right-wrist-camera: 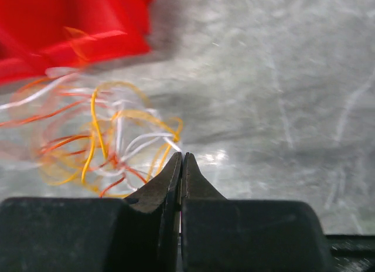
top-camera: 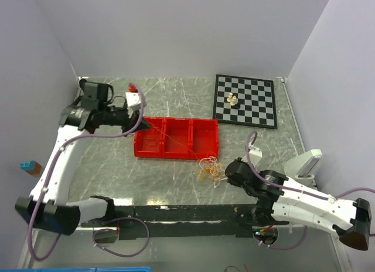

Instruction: Untangle the cables

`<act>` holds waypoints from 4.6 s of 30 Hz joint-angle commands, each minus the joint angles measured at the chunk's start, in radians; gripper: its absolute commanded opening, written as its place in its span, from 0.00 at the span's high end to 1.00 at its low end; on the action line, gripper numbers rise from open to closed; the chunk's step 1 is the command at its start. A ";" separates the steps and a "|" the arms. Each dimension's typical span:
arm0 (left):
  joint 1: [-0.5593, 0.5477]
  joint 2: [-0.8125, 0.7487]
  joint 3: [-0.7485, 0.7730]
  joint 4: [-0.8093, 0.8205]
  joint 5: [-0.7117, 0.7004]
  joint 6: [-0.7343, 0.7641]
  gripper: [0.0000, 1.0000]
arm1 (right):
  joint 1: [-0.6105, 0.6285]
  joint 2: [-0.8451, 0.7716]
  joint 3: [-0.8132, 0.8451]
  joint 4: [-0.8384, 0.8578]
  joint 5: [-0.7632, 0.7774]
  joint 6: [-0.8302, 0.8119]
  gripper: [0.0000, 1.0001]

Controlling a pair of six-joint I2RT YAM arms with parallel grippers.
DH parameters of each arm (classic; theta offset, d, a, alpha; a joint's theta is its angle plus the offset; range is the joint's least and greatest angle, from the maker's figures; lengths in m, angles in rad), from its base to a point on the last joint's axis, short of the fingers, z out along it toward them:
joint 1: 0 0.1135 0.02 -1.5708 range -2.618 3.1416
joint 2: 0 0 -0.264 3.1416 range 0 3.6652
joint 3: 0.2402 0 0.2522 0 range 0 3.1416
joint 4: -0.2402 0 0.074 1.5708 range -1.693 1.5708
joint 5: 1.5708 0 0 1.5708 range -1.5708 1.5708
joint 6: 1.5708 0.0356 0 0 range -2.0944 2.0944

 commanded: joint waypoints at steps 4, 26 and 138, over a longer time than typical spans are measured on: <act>0.072 -0.102 0.219 -0.030 0.091 -0.137 0.99 | 0.003 0.159 -0.019 -0.031 -0.040 0.058 1.00; 0.164 -0.131 0.502 0.635 -0.579 -0.765 0.99 | 0.115 0.370 -0.126 0.133 -0.092 0.184 1.00; -0.092 -0.070 -0.119 0.664 -0.858 -0.737 0.99 | 0.158 0.217 -0.131 0.182 -0.029 0.115 1.00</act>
